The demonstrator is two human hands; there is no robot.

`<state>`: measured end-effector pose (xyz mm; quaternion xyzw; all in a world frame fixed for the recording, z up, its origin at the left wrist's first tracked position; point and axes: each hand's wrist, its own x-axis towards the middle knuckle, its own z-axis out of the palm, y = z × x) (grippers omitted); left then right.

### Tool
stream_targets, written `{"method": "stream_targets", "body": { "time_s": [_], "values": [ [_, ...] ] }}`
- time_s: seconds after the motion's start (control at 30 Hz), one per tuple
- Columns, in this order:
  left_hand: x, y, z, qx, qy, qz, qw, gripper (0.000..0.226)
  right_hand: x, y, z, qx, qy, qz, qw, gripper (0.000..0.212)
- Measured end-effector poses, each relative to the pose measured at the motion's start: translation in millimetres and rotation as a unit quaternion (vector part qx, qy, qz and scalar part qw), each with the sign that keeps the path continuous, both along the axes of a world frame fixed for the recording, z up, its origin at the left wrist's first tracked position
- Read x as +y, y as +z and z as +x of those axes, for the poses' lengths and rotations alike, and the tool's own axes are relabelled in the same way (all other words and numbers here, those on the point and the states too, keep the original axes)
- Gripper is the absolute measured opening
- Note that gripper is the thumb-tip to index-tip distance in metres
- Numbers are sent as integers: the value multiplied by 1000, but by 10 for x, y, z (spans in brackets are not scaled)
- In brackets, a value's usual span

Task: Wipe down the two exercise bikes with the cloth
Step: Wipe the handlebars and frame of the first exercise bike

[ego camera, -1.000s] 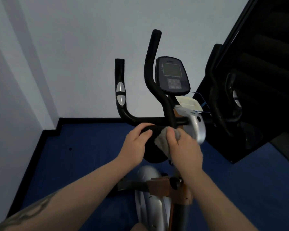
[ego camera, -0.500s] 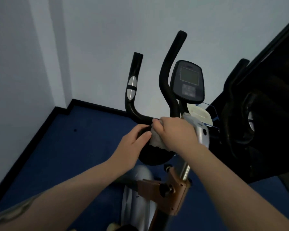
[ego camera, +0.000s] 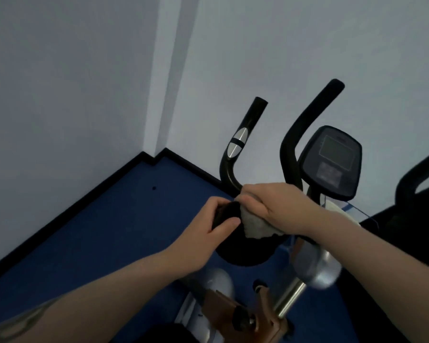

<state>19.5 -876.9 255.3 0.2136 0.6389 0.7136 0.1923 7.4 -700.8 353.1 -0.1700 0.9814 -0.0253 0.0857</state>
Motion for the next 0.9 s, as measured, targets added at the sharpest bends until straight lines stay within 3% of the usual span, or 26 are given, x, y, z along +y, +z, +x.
{"method": "stream_targets", "body": {
  "time_s": [0.07,0.17,0.27,0.4,0.57,0.8,0.9],
  "values": [
    [15,-10,8,-31,16,11,999,25,66,29,-49,0,57,18,998,59],
    [55,-62,76,-92,36,43,994,33,-58,-16,-237,-16,115,4,993,39],
    [85,-137,162,-146,26,82,986,48,-152,-48,-344,-54,167,-27,984,39],
    [101,-157,146,-146,40,44,987,61,-87,26,-432,-122,201,-47,971,33],
    [147,-126,144,-122,32,43,991,82,-455,-47,-493,-106,249,-8,963,34],
    [115,-134,141,-111,44,23,993,86,-261,-16,-498,-131,260,-52,955,35],
    [127,-170,152,-103,41,25,994,78,-404,-135,-438,-89,258,-55,960,29]
  ]
}}
